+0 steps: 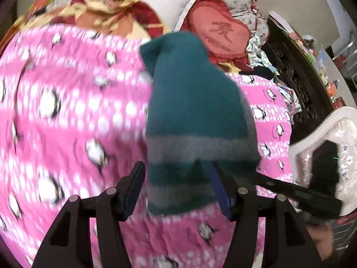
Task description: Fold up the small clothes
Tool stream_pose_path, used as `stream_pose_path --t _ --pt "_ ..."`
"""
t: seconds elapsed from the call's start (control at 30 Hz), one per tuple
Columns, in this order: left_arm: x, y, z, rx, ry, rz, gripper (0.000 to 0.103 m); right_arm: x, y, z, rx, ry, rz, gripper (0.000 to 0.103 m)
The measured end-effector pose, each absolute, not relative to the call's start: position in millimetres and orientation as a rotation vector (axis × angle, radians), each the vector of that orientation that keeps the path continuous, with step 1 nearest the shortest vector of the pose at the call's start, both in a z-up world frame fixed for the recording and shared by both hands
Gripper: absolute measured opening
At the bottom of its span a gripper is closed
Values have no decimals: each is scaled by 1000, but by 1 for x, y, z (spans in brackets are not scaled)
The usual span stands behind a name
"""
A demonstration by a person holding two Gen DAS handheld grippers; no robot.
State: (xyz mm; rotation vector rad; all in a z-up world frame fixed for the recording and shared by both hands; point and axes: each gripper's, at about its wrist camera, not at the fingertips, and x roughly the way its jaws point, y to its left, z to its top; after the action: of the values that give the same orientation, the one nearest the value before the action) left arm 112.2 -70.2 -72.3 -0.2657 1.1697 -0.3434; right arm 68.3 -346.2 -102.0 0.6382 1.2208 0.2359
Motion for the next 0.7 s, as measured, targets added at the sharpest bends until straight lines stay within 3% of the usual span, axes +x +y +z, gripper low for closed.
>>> stream_pose_path --t 0.23,0.5,0.7 --pt "162 -68 -66 -254 1116 -314 59 99 -331 -47 592 1060 298 10" --pt "239 -38 -87 -308 1144 -195 62 138 -318 -104 611 1122 269 8" --pt "276 -35 -111 -178 1202 -133 62 135 -319 -104 623 1103 277 7"
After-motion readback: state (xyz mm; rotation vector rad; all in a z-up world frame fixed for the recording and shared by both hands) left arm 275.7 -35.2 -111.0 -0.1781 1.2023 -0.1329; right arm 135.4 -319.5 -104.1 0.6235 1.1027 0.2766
